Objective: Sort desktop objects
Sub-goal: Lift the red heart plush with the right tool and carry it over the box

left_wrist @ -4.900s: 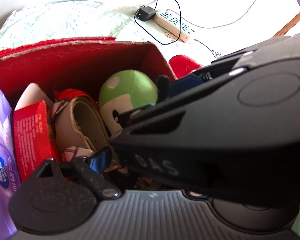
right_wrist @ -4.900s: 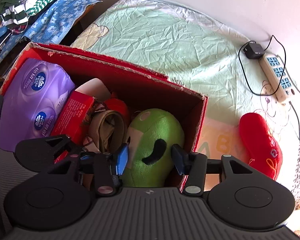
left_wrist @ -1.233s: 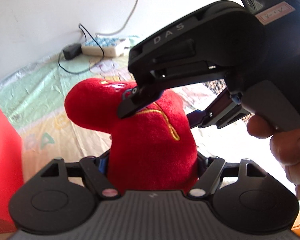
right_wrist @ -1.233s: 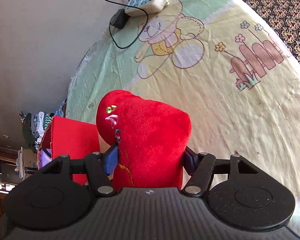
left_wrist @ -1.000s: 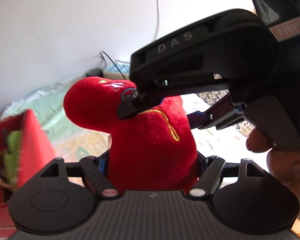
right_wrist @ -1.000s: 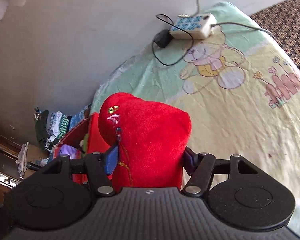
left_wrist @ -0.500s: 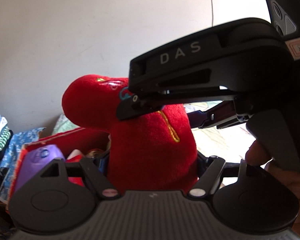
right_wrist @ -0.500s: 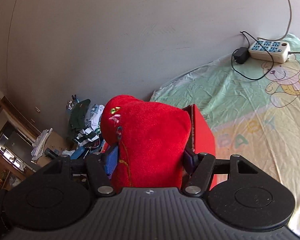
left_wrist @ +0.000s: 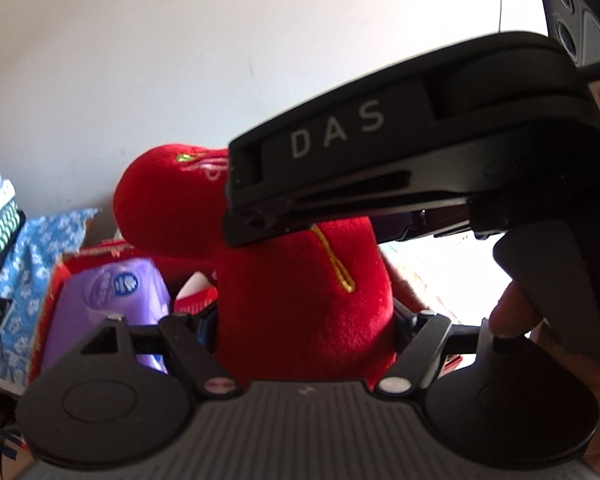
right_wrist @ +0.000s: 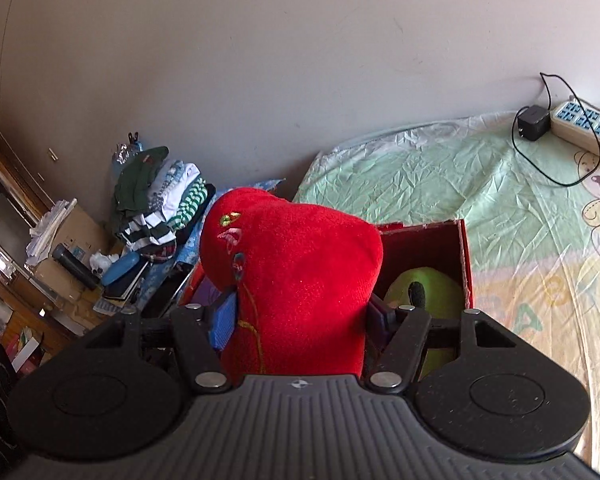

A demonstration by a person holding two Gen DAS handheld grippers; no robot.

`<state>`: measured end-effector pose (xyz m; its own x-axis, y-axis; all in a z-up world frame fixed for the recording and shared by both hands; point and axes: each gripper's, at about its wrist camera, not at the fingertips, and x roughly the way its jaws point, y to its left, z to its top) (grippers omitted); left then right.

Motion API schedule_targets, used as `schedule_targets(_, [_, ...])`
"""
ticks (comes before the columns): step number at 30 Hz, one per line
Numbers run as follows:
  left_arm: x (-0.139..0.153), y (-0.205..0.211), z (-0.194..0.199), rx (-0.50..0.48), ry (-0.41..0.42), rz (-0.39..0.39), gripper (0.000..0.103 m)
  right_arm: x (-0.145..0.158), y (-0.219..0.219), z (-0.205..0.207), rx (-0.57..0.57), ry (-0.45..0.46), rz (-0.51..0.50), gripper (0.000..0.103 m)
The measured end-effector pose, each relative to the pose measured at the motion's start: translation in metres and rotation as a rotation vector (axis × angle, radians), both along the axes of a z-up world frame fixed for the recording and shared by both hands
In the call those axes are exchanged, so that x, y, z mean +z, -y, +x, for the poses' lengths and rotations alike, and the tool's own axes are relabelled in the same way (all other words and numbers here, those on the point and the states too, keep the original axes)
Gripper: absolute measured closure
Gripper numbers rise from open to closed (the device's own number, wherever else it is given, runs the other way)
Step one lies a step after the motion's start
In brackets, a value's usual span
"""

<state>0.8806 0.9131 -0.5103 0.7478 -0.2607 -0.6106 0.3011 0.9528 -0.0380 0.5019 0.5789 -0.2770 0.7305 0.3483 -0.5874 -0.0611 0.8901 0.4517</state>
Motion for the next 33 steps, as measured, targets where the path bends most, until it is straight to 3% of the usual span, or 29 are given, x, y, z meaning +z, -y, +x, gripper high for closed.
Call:
schedule_targets(8, [-0.002,0.000,-0.008,-0.015,-0.080,-0.054,0.025,-0.017,-0.004,0.020,0.043,-0.129,0.000,0.037])
schedule_targets(14, [-0.010,0.007,-0.016,-0.022,-0.165,-0.046,0.025,-0.033,-0.014,0.038,0.069,-0.209,-0.034,0.037])
schedule_targets(16, [-0.008,0.013,-0.027,-0.032,-0.158,-0.034,0.025,-0.038,-0.015,0.039,0.073,-0.238,-0.034,0.037])
schedule_targets(23, [0.005,0.027,-0.059,-0.044,-0.161,-0.049,0.024,-0.032,-0.021,0.036,0.070,-0.262,-0.069,0.036])
schedule_targets(27, [0.011,0.039,-0.078,-0.049,-0.162,-0.020,0.025,-0.039,-0.025,0.045,0.096,-0.297,-0.086,0.033])
schedule_targets(33, [0.042,0.054,-0.128,-0.054,-0.103,-0.018,0.015,-0.021,-0.021,0.029,0.076,-0.208,-0.119,0.024])
